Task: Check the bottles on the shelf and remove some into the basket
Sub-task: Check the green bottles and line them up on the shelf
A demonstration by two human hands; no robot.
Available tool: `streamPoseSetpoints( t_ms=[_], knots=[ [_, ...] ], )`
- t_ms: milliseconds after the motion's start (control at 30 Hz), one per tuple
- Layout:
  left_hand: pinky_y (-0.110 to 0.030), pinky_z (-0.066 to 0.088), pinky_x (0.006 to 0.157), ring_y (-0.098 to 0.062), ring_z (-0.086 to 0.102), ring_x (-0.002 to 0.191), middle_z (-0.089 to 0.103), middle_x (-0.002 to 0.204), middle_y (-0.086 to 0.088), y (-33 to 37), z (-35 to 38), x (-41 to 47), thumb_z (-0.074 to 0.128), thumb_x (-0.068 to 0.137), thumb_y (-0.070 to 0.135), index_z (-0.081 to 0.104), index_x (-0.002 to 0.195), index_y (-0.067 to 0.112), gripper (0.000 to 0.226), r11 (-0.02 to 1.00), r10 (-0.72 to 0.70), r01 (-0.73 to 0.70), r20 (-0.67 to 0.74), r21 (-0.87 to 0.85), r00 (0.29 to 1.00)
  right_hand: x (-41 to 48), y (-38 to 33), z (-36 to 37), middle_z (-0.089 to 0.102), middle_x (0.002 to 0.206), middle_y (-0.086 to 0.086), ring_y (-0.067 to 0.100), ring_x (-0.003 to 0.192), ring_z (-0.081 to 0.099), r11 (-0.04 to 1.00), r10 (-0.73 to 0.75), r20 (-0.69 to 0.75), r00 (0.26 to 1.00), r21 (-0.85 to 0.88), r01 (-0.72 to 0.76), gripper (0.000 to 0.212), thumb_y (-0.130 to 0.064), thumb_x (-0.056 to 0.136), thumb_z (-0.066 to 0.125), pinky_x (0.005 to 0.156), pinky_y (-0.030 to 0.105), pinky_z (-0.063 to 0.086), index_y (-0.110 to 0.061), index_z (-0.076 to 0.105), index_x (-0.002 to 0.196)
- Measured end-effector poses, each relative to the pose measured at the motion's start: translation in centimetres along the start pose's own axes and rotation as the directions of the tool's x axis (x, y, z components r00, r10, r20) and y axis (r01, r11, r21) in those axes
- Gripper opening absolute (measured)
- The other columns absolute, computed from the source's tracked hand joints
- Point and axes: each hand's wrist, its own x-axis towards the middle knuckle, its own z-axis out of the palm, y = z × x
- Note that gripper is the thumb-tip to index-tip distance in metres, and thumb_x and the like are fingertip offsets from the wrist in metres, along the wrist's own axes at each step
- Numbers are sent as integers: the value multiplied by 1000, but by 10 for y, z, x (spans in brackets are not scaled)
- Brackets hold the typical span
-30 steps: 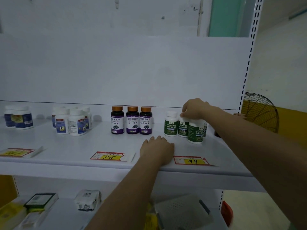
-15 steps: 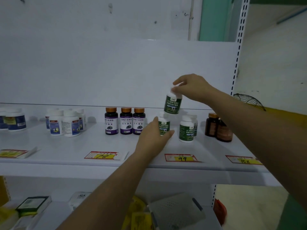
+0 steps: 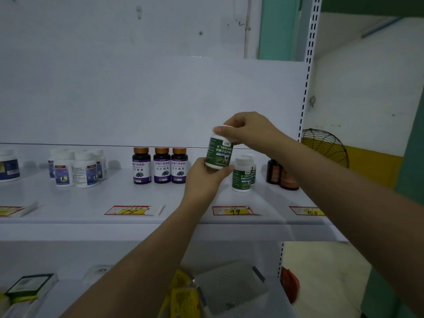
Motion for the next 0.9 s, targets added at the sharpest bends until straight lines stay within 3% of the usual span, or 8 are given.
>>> streamPoseSetpoints(
  t_ms=[100,233,333,433,533,667,767,900],
  knots=[
    [-15,45,71,-5,60,90,63,101,8,3,5,-3,74,78,31,53,109,18,39,1000,-19,19,73,-5,997,-2,-1,-1,71,87,-3,12,87,66,998,6,-21,1000,65,-5,29,-42,80,72,89,37,55,-18,72,97],
    [-8,38,66,-2,56,93,58,107,11,8,-1,-7,67,84,31,53,121,19,42,999,-12,3,178,49,984,-6,0,-2,68,105,-2,10,93,63,993,-29,64,998,116,22,29,-30,87,65,90,31,53,-19,66,114],
    [-4,36,58,9,51,80,57,95,17,9,-2,-7,69,83,26,54,113,20,34,998,27,-34,117,62,993,-8,-1,1,64,112,-3,9,100,61,979,-13,109,994,205,-10,35,-32,90,63,90,28,50,-22,60,123],
    [-4,37,53,8,50,74,52,86,21,13,1,-10,70,83,27,48,105,23,31,993,44,-50,53,108,998,-4,-1,6,65,112,-4,13,103,62,991,3,9,1000,137,-4,41,-48,81,68,92,36,52,-24,65,115],
    [-11,40,69,-5,55,88,57,104,9,19,1,-10,69,83,30,48,117,18,42,995,10,-18,81,95,997,-3,-1,6,65,109,2,16,101,64,977,10,-19,1000,212,-6,32,-37,83,70,95,39,52,-22,65,112],
    [-21,41,81,-10,53,99,58,121,2,23,-5,-7,67,84,32,48,128,14,50,995,-19,6,130,100,991,-5,2,3,63,116,3,14,106,63,946,-26,112,993,324,-12,35,-26,92,61,101,34,47,-23,57,126],
    [-16,42,72,-8,54,89,55,104,6,22,-5,-7,73,79,30,48,116,17,47,997,8,-9,20,80,1000,-6,1,5,60,119,0,12,108,60,963,-21,117,993,270,-11,43,-38,90,60,100,34,46,-26,52,130],
    [-13,40,60,-1,52,77,53,94,7,24,-3,-6,78,73,33,43,108,18,52,997,20,-18,-22,81,1000,-2,-4,9,60,110,1,16,102,61,984,-12,-39,999,176,19,43,-45,81,69,94,34,51,-26,61,119]
  ],
)
